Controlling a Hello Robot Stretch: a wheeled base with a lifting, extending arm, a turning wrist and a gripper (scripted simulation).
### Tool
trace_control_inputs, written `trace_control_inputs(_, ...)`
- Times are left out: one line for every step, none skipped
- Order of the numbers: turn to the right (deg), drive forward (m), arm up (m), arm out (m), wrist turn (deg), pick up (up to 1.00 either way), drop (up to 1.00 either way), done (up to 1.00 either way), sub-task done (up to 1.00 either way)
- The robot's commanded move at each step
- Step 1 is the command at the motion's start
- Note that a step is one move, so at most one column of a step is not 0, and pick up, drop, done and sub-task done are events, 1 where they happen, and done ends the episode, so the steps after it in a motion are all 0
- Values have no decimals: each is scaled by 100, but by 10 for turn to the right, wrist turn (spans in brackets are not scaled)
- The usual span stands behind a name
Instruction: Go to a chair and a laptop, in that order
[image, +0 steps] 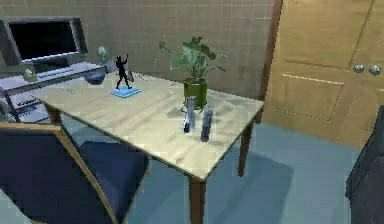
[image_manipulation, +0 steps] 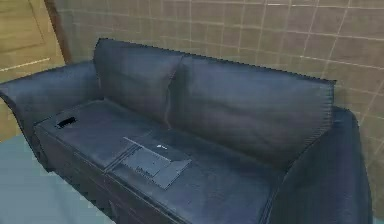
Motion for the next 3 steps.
trace_control_inputs(-300,0,0,0,0,0,0,0,0)
trace_control_inputs(0,0,0,0,0,0,0,0,100)
trace_control_inputs(-450,0,0,0,0,0,0,0,0)
